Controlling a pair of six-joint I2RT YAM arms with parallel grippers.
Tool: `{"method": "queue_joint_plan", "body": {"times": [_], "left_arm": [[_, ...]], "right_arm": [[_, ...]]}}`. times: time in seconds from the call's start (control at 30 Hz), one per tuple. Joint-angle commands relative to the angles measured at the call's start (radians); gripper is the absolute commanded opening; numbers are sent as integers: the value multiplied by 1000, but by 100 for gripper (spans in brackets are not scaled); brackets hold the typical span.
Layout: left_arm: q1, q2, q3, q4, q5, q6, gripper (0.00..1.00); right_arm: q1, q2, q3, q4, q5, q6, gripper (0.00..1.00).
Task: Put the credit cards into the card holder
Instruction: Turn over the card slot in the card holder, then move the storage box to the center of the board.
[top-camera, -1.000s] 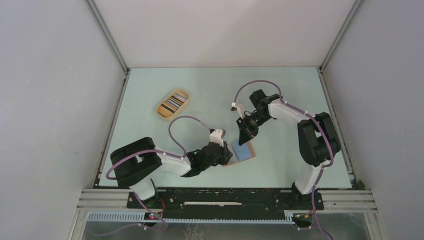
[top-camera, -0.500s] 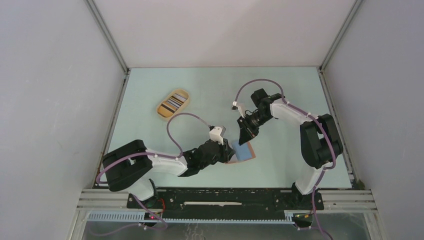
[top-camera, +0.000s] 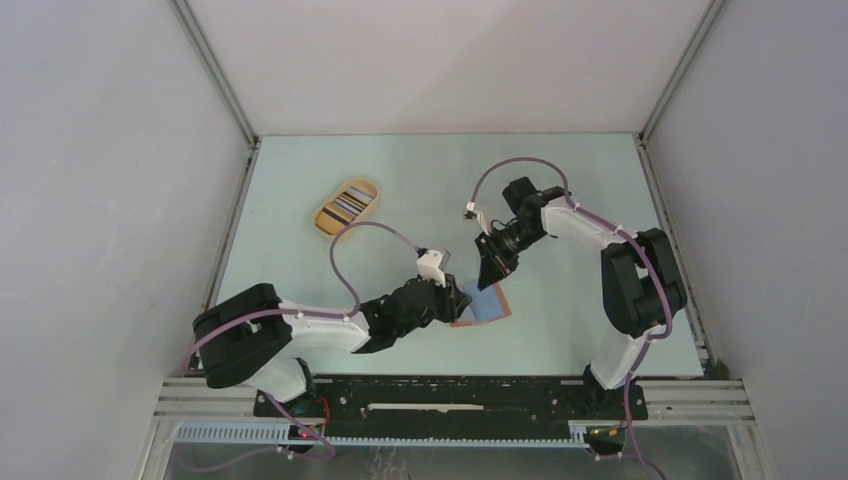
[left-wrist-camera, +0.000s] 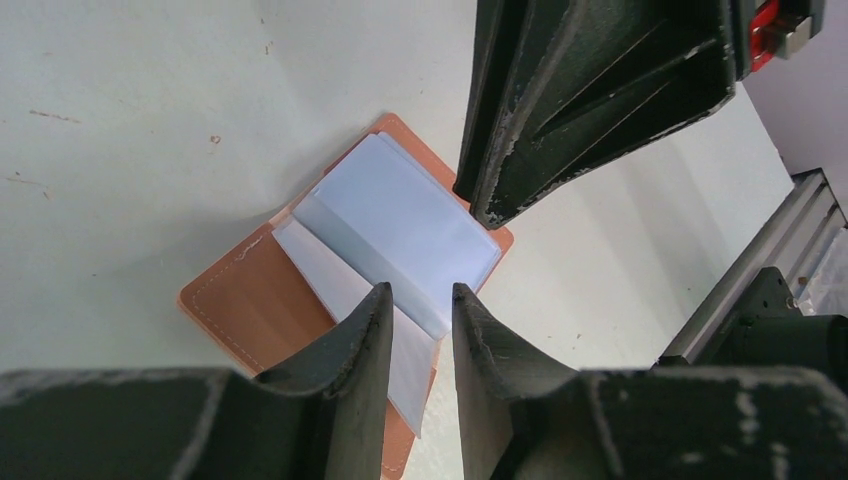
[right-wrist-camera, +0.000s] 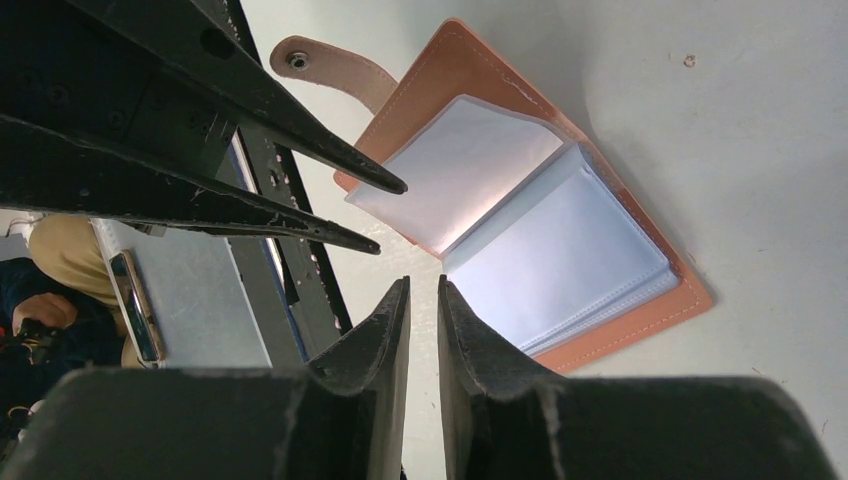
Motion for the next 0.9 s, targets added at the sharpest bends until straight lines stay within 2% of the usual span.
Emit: {"method": "queue_joint_plan", "body": {"times": [0.0, 0.6, 0.73, 0.87], "left_arm": [[7, -46, 11, 3, 3, 40, 33], [8, -96, -1, -2, -20, 61, 33], [16, -107, -16, 54, -8, 54, 33], [38, -136, -70, 206, 25, 58, 33]], "right_arm": [[-4, -56, 16, -10, -26, -19, 24], [-5, -55, 16, -11, -29, -19, 24], [-5, -56, 16, -11, -29, -20, 24], [-5, -70, 16, -9, -25, -17, 24]]}}
